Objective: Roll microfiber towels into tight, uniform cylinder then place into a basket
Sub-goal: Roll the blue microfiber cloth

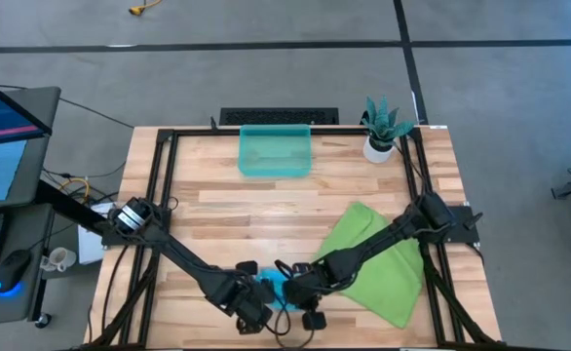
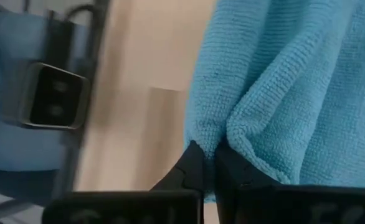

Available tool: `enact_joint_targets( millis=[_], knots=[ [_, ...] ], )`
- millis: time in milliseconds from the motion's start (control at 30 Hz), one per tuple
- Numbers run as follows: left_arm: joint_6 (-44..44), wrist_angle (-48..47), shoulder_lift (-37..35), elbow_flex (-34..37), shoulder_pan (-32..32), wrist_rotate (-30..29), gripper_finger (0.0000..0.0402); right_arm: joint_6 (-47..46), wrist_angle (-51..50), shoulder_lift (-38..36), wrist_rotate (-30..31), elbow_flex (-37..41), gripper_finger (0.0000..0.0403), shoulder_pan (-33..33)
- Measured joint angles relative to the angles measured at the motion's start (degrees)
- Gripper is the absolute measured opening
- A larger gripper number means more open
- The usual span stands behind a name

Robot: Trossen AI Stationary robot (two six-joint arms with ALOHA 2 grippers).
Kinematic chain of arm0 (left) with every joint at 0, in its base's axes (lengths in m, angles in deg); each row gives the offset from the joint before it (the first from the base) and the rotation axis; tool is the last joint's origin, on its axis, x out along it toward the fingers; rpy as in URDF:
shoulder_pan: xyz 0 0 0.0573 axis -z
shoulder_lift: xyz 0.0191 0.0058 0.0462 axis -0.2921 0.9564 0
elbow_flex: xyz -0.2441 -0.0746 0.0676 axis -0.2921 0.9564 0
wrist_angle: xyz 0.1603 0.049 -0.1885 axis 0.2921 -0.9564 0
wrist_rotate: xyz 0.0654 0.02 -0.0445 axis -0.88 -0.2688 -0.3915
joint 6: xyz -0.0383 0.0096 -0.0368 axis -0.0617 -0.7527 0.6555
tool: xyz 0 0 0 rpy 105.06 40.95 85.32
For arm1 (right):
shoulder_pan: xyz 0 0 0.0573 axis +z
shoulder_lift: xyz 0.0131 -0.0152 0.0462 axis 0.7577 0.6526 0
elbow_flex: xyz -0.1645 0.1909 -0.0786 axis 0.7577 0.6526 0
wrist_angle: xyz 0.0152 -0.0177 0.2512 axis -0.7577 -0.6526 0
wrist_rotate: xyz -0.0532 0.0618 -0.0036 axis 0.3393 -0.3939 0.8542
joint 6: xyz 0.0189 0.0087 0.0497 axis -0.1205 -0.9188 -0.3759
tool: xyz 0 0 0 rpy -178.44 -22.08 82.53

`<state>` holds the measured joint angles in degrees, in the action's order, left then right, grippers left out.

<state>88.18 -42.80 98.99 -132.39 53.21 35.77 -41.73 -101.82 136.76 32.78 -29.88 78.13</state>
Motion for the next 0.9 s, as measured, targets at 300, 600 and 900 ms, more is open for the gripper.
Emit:
enact_joint_targets(
  millis=[300, 600, 900],
  knots=[
    [4.51, -2.41, -0.17, -3.46, -2.20, 12.08, 0.0008, -2.19, 3.65, -0.15, -6.87, -0.61, 0.0026, 1.78],
    [2.95, -1.00, -0.26, -2.19, -4.93, 16.46, 0.0008, -1.87, 3.00, -0.15, -8.04, -0.59, 0.0027, 1.89],
    [2.00, 5.69, -0.37, 2.90, -5.53, 18.85, 0.0008, -2.03, 3.00, -0.17, -9.31, 1.27, 0.0026, 1.45]
  ],
)
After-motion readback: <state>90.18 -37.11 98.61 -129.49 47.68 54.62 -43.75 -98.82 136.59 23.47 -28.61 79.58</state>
